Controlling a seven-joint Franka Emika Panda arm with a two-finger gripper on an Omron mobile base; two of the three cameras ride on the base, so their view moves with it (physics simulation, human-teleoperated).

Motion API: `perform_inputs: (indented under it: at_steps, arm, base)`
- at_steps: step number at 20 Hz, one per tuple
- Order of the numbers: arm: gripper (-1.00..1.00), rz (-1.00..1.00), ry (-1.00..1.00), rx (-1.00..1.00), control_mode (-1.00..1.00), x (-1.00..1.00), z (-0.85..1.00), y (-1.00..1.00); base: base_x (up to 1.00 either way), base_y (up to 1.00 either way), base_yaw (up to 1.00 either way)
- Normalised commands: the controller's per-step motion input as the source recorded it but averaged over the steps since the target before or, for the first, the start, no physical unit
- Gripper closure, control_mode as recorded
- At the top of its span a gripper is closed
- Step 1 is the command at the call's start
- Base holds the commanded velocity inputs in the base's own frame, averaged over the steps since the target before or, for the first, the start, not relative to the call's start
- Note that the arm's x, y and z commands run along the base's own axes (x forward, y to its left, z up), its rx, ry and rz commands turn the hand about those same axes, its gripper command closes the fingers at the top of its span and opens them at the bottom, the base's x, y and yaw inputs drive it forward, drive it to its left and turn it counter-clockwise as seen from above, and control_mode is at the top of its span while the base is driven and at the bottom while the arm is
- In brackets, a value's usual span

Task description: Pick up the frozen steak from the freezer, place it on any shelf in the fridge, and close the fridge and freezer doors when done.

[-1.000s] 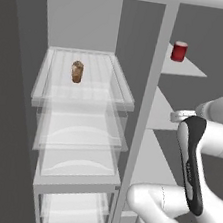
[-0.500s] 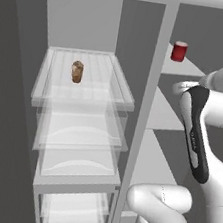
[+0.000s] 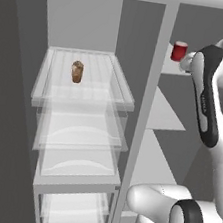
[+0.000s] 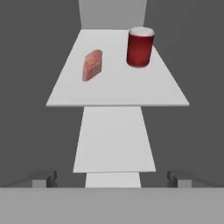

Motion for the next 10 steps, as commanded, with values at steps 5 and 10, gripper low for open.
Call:
perform_inputs:
  at_steps: [5, 10]
  arm:
    - [-1.0, 0.0, -0.01, 0.0, -1.0, 0.12, -0.4, 0.0]
    - [-1.0, 0.0, -0.09, 0.0, -1.0, 0.3, -0.18, 0.0]
  base:
    - [0.0, 0.0, 0.0]
    - [0.0, 0.0, 0.0]
